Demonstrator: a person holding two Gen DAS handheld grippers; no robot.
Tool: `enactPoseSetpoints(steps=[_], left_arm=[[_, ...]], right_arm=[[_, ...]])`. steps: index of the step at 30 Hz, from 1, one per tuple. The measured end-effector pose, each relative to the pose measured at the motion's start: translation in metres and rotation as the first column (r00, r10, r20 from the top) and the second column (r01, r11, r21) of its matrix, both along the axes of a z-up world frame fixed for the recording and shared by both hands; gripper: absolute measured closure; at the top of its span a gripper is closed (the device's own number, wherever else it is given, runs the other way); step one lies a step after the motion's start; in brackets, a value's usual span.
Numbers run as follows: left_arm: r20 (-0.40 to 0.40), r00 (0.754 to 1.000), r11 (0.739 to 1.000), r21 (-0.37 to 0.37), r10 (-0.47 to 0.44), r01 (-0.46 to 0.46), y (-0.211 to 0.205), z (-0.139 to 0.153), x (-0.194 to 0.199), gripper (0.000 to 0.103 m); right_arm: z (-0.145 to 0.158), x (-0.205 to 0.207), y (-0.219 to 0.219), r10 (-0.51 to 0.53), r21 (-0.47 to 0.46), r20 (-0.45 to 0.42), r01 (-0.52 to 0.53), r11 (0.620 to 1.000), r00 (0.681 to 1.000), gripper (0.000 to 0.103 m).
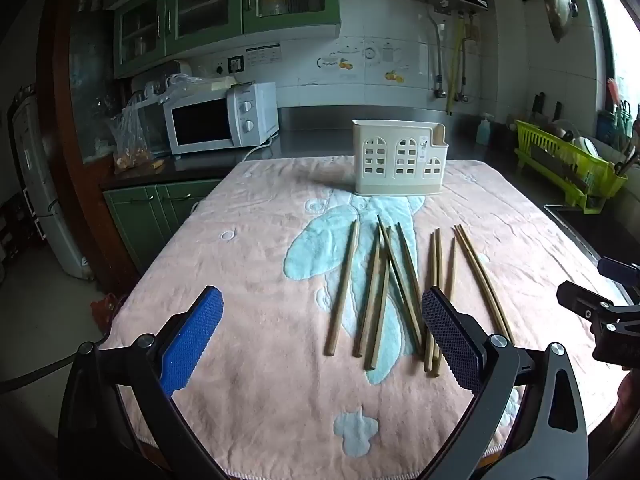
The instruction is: Organize utensils
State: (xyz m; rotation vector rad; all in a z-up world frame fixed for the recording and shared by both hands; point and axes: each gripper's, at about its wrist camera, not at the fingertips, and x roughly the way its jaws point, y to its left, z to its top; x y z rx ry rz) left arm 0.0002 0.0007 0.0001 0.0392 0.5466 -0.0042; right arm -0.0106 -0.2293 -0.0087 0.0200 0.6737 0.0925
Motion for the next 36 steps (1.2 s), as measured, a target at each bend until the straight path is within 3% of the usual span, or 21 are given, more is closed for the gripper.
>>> enactPoseSetpoints(steps=[10, 36], left_arm=[[0.04, 0.999, 1.0, 0.0, 0.021, -0.021, 0.002, 0.009, -0.006, 0.005], [0.038, 0.999, 1.0, -0.002, 0.027, -0.027, 0.006, 0.005, -0.002, 0.005]], right_arm=[[0.005, -0.001, 0.0, 0.0, 0.002, 0.023, 0.0, 1.0, 1.0, 0.006], [0.006, 0.0, 0.0, -0.003, 0.009, 0.027, 0.003, 1.0, 1.0, 0.006]])
